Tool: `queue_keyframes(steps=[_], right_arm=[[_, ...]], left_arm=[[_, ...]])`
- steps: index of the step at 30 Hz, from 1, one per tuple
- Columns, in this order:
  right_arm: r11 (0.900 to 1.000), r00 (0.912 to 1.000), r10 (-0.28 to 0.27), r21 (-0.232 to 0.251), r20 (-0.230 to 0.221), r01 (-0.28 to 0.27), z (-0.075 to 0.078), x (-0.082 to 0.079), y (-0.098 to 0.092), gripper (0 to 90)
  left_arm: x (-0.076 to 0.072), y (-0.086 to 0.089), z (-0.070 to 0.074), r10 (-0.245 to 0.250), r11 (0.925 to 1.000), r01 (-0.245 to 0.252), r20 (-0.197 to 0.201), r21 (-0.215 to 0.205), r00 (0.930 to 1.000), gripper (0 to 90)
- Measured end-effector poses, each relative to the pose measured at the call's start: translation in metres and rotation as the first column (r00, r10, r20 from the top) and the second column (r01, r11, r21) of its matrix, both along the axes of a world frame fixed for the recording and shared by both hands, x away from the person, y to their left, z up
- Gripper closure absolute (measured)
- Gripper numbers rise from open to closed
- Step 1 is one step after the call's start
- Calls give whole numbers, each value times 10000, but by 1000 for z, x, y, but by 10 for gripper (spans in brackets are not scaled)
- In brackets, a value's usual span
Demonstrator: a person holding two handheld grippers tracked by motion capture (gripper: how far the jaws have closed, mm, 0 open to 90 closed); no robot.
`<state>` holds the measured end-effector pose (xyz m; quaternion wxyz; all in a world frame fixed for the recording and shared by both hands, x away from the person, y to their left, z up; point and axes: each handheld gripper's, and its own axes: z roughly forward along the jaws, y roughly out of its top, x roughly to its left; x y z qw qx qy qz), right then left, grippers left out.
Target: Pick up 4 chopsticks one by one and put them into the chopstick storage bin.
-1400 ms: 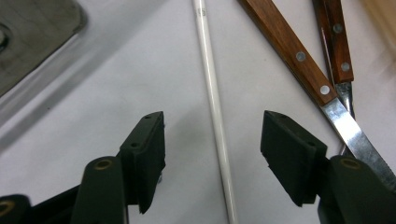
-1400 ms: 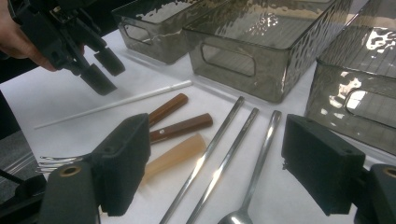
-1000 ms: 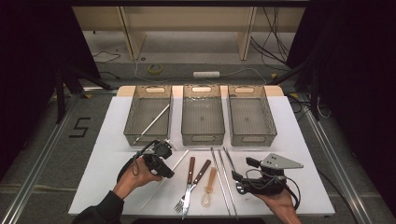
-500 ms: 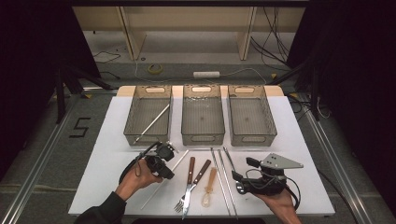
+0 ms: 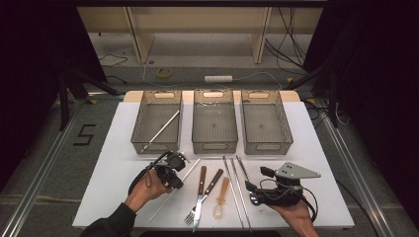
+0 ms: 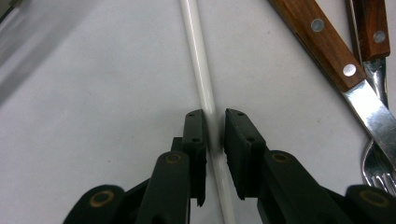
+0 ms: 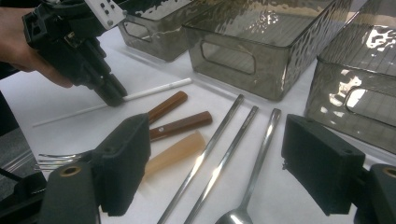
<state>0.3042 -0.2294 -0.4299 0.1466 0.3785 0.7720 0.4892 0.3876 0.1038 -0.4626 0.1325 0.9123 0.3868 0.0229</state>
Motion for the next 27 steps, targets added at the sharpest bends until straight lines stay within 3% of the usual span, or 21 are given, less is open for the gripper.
queue_keyframes(steps=[17,27], right_arm=[[10000,10000,-4,-88,12,4,0,0,0,251],[10000,10000,4,-89,6,-4,0,0,0,251]], left_arm=[[-2,-4,0,445,9988,-447,128,191,9989,823],[-5,-4,-1,403,9991,-407,274,144,9988,837]])
